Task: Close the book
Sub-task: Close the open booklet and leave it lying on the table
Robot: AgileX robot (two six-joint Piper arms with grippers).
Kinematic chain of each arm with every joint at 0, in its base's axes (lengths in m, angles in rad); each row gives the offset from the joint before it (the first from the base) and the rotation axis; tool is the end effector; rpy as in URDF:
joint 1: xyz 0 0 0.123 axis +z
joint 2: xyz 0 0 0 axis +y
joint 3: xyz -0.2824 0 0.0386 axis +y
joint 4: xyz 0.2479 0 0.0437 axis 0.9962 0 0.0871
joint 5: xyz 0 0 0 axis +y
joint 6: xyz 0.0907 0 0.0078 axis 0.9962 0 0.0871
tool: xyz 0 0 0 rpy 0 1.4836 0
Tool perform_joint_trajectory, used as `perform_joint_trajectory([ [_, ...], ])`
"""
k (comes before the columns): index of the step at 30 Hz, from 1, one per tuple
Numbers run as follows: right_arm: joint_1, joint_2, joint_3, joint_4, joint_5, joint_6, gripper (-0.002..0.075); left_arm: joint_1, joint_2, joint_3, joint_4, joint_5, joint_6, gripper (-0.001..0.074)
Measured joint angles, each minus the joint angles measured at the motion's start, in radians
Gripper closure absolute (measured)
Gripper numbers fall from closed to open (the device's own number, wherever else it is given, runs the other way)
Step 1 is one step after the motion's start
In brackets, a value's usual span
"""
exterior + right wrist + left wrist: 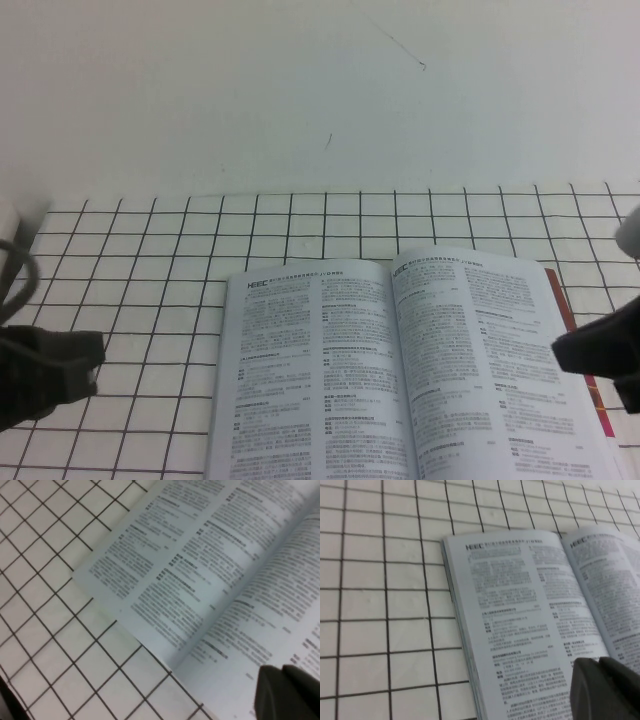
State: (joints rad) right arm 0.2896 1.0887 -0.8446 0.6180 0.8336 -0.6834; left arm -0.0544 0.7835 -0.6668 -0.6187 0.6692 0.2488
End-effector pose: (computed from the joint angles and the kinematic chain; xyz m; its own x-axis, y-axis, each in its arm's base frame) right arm 0.1864 0.0963 0.3097 -0.6011 -0.4010 -0.6913 -0.6778 0.7141 0.1751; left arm 0.1464 -0.0408 0.3160 -0.6356 -0.2060 -0.7440 0.1896 0.8926 -0.4091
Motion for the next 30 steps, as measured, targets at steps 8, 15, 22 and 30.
perform_joint_trajectory([
  [8,0.075,0.284,-0.101,0.091,-0.023,-0.077,0.0729,0.000,0.258,0.000,-0.113,0.016,0.079,0.0738],
  [15,0.169,0.503,-0.177,0.076,-0.115,-0.079,0.0729,0.000,0.440,0.000,-0.201,-0.074,0.084,0.0738],
  [22,0.177,0.691,-0.302,-0.026,-0.141,-0.015,0.0729,0.000,0.582,0.000,-0.280,-0.140,0.107,0.0738],
  [30,0.177,0.848,-0.373,-0.223,-0.139,0.127,0.0729,0.000,0.716,-0.002,-0.463,-0.176,0.356,0.0738],
])
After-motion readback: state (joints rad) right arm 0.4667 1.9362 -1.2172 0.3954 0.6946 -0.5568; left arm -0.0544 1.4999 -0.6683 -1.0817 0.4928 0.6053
